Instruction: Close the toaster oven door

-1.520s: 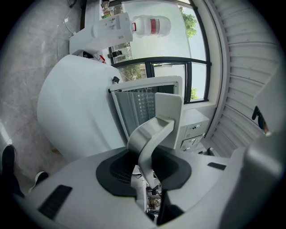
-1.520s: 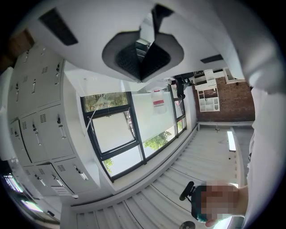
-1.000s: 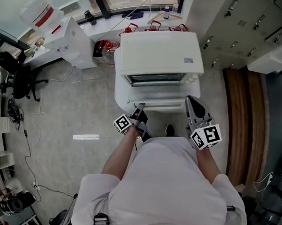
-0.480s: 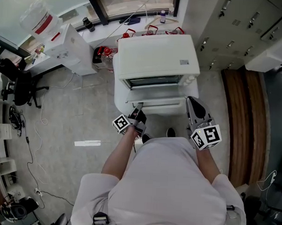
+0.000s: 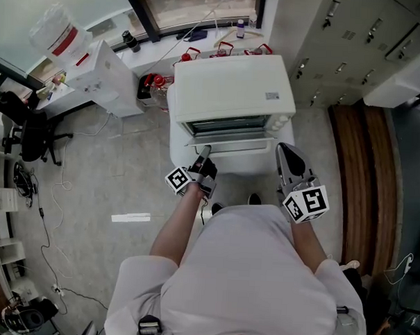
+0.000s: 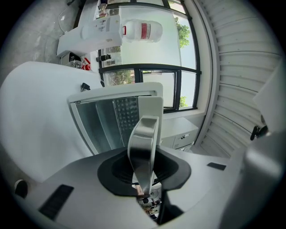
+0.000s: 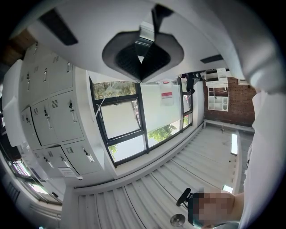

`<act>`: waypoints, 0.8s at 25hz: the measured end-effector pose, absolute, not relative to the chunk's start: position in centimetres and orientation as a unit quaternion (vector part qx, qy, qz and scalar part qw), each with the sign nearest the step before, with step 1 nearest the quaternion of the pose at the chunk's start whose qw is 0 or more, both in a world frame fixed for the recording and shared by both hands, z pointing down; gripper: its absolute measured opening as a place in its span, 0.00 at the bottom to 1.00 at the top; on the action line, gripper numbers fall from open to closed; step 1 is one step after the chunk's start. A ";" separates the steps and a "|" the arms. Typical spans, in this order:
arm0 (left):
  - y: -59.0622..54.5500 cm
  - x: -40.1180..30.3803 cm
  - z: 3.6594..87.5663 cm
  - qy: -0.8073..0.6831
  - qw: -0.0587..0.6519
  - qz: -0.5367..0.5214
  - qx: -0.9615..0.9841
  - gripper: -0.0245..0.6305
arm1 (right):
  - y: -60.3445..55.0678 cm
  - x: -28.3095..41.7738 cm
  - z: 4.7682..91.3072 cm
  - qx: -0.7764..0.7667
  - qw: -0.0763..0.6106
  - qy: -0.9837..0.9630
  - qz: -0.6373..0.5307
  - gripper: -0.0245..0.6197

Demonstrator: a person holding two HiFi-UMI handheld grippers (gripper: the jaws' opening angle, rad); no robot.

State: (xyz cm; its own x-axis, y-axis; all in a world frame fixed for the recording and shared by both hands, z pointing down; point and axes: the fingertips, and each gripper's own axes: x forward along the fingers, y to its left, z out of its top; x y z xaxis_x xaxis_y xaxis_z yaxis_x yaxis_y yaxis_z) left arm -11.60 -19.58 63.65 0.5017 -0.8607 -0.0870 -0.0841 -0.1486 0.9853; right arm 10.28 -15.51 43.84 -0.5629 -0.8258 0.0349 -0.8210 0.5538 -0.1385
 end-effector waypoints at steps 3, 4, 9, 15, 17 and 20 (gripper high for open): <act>-20.2 -11.6 63.4 -0.351 0.553 -0.353 0.668 0.19 | -15.7 10.3 43.9 -0.464 0.018 0.883 -0.067 0.05; -20.4 -11.6 63.3 -0.351 0.553 -0.354 0.668 0.19 | -15.8 10.4 44.0 -0.464 0.018 0.883 -0.066 0.05; -20.7 -11.6 63.1 -0.349 0.554 -0.359 0.666 0.19 | -16.0 10.4 44.0 -0.464 0.020 0.883 -0.066 0.05; -21.1 -11.8 62.6 -0.347 0.558 -0.365 0.660 0.18 | -16.1 10.3 43.7 -0.464 0.020 0.883 -0.067 0.05; -21.4 -11.8 62.4 -0.346 0.559 -0.368 0.658 0.18 | -16.2 10.4 43.7 -0.463 0.019 0.883 -0.067 0.05; -21.8 -11.8 62.5 -0.345 0.561 -0.372 0.655 0.18 | -16.3 10.4 43.9 -0.462 0.019 0.884 -0.066 0.05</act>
